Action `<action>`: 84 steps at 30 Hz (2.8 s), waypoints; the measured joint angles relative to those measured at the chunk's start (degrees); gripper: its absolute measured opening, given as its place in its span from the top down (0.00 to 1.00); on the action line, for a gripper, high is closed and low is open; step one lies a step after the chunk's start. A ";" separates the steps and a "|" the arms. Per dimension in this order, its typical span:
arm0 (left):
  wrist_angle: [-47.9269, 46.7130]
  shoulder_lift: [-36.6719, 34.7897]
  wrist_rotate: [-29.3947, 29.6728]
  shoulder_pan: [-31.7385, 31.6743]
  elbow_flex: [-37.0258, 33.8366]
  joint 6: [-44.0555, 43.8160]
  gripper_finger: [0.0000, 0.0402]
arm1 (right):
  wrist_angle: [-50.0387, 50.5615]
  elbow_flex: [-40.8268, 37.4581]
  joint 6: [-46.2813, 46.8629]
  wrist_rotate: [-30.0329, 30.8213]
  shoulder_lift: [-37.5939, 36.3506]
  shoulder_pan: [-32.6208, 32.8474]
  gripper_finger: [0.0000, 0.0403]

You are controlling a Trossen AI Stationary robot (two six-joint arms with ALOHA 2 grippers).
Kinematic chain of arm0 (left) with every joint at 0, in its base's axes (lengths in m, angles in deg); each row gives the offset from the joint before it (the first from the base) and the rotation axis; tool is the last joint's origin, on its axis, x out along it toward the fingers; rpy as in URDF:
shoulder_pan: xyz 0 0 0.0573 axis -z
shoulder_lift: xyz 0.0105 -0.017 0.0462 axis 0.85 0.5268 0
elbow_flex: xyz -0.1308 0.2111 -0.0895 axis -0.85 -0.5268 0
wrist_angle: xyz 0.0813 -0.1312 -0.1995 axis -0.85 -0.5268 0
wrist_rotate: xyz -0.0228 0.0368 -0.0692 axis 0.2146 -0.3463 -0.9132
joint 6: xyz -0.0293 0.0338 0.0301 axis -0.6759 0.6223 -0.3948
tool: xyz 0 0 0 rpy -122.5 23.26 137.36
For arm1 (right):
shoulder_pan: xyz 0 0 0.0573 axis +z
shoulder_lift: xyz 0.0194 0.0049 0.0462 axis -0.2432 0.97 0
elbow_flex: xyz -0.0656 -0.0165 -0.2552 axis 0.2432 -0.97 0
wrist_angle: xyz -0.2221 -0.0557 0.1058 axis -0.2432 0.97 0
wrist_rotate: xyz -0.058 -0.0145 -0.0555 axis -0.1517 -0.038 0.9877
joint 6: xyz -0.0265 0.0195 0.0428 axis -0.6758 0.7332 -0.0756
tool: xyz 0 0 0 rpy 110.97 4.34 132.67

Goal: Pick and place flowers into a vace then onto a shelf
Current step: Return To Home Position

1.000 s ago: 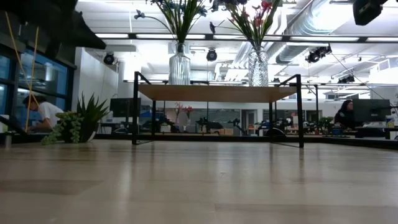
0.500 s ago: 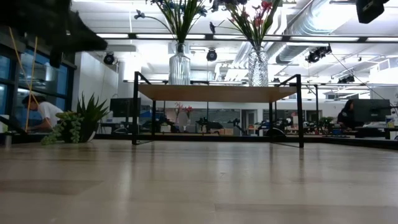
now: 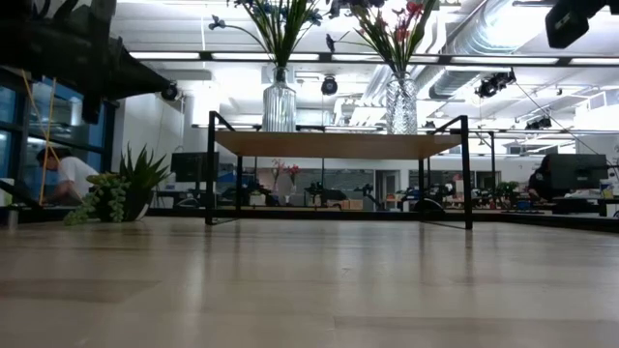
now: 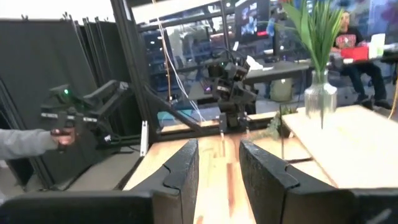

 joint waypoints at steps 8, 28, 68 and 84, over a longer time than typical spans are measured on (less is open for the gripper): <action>-0.24 -0.02 -0.26 0.00 -0.02 -0.51 0.79 | -12.52 -8.22 -1.55 0.45 0.00 -0.11 0.73; -2.83 0.00 -0.39 0.00 -0.02 -0.81 0.89 | -27.31 -20.95 0.63 -3.44 0.00 -0.17 0.73; 1.24 -11.20 -7.16 -1.88 0.05 16.46 0.91 | -28.14 -25.12 4.21 -35.86 0.02 -40.00 0.73; -19.84 -20.64 -14.99 -1.88 -3.17 3.01 0.91 | -28.50 -25.12 0.55 -35.17 0.11 -40.02 0.73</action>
